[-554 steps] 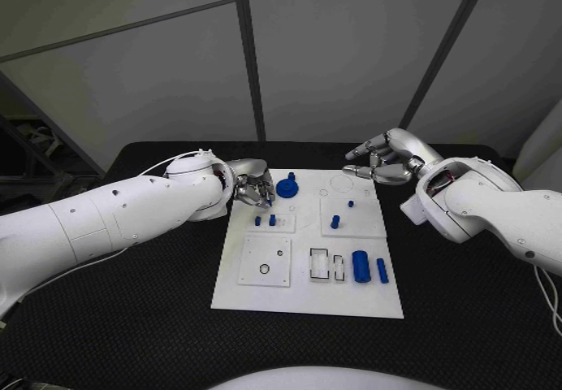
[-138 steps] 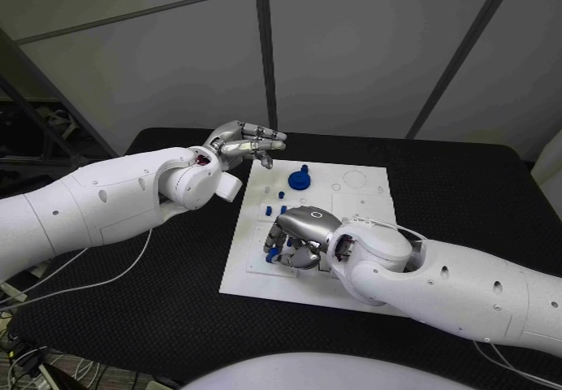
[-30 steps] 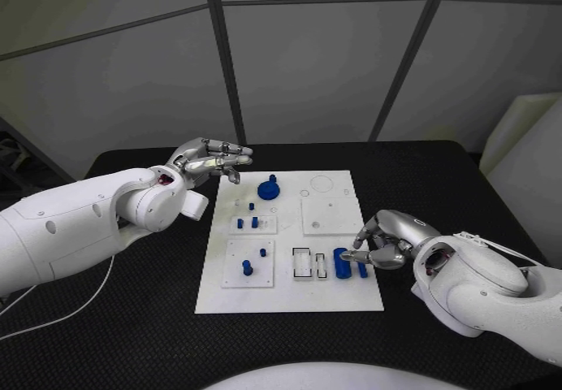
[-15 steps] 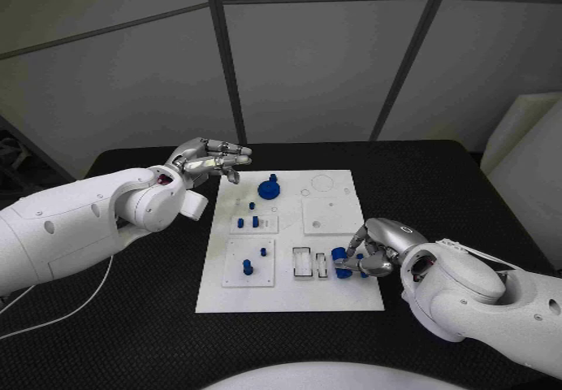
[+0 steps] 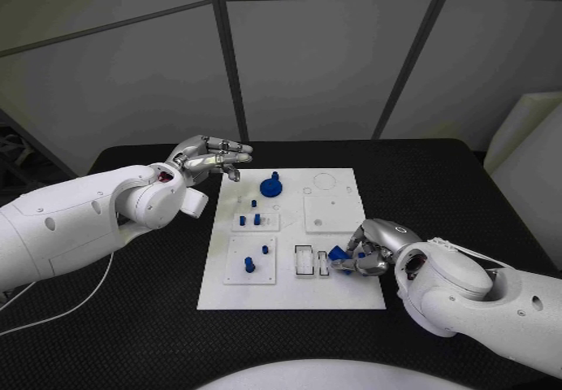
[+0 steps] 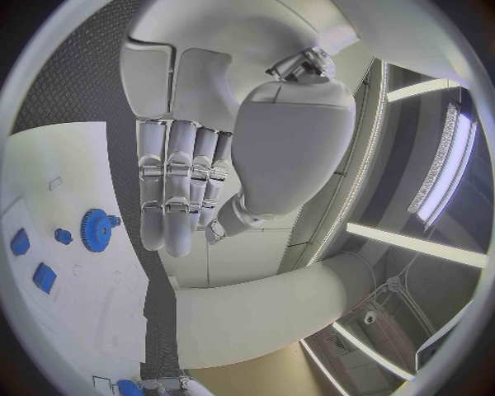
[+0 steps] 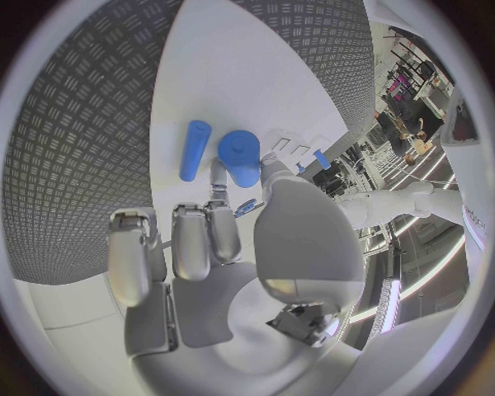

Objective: Assemble the parts on the task board

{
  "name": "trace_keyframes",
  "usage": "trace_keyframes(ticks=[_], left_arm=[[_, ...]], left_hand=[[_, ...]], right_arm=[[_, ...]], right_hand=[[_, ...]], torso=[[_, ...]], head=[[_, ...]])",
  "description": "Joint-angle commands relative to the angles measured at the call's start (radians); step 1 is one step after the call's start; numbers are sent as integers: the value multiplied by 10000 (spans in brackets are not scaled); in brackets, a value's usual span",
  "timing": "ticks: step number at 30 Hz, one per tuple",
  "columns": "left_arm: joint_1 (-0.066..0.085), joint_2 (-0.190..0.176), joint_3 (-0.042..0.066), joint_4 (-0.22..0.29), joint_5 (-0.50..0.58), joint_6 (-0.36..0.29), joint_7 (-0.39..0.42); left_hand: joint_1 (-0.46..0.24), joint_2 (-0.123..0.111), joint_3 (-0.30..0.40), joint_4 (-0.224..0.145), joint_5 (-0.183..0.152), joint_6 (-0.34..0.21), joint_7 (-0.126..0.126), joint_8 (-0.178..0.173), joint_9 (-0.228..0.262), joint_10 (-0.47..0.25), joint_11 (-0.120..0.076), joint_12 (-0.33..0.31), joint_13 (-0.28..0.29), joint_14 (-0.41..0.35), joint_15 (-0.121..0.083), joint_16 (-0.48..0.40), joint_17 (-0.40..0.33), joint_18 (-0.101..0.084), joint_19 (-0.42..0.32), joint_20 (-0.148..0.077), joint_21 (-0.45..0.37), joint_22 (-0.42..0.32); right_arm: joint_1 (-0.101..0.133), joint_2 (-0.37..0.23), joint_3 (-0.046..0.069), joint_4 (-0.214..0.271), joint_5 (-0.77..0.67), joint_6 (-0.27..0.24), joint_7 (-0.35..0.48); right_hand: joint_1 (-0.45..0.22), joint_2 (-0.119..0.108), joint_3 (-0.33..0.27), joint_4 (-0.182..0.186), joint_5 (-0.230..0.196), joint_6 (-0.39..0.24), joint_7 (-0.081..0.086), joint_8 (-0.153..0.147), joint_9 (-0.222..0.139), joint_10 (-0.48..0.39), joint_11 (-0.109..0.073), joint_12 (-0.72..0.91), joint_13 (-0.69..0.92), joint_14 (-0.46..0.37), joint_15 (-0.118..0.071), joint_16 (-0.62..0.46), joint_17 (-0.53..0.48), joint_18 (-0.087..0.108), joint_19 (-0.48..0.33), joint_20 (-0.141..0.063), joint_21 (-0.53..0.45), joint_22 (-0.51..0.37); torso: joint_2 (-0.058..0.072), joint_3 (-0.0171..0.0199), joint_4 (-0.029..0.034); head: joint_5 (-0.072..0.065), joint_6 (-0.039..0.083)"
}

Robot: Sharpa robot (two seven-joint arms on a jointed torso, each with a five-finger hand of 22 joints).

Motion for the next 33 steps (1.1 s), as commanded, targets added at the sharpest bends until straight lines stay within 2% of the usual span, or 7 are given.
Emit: trace_keyframes(ticks=[1,8,10,12,20,23,33], left_arm=[[13,-3,6,31,36,62,34],[12,-9,6,30,36,74,32],[12,-9,6,30,36,78,32],[9,-8,6,30,36,85,33],[-1,-13,5,28,36,96,33],[-2,-8,5,25,36,97,32],[-3,-3,5,57,36,113,17]], left_hand=[[-48,55,-85,1,-44,-62,0,-54,-15,-48,17,-54,15,-39,-11,-44,-9,-115,-39,1,-43,-9],[-48,55,-85,1,-44,-62,0,-54,-15,-48,17,-54,15,-39,-11,-44,-9,-115,-39,1,-43,-9],[-48,55,-85,1,-44,-62,0,-54,-15,-48,17,-54,15,-39,-11,-44,-9,-115,-39,1,-43,-9],[-48,55,-85,1,-44,-62,0,-54,-15,-48,17,-54,15,-39,-11,-44,-9,-115,-39,1,-43,-9],[-48,55,-85,1,-44,-62,0,-54,-15,-48,17,-54,15,-39,-11,-44,-9,-115,-39,1,-43,-9],[-48,55,-85,1,-44,-62,0,-54,-15,-48,17,-54,15,-39,-11,-44,-9,-115,-39,1,-43,-9],[-85,78,-97,28,-43,-60,1,-55,-14,-50,19,-54,17,-29,-5,-60,-12,-116,-34,7,-64,-21]], right_arm=[[-89,113,-41,-108,-93,511,-106],[-146,177,-44,-91,-254,39,-91],[-151,149,-44,-41,-284,-296,-32],[-156,76,-43,77,-309,-830,79],[-159,-192,-34,664,-83,-2362,587],[-158,-185,-32,797,92,-2488,676],[-155,316,-28,583,640,-1725,708]], right_hand=[[308,38,130,-14,30,44,-66,48,107,190,-34,12,746,562,-102,38,87,-71,1054,-51,32,2632],[696,251,296,-26,46,275,-139,162,452,229,-92,73,853,571,-143,87,164,-71,1054,-82,32,2632],[774,313,340,-29,268,351,-175,195,549,248,-124,99,888,581,-167,117,212,-71,1054,-102,32,2632],[841,329,370,-15,930,454,-231,234,690,277,-174,136,940,590,-205,149,262,-71,1054,-139,32,2632],[509,523,364,21,1182,681,-326,279,971,412,-264,369,1158,594,-271,169,286,-71,1054,-206,32,2632],[315,581,353,29,1220,719,-344,264,1045,440,-276,403,1198,586,-291,147,247,-71,1054,-222,32,2632],[-50,744,384,32,1235,780,-368,202,1184,450,-296,332,1180,574,-309,113,197,-71,1054,-244,32,2632]], torso=[[-5,-3,0],[-11,4,-19],[-8,5,-20],[-10,13,-27],[-18,-17,-21],[-15,-9,-24],[-6,-19,3]], head=[[-2,-7],[12,-17],[14,-9],[24,-10],[-37,9],[-30,32],[-37,47]])
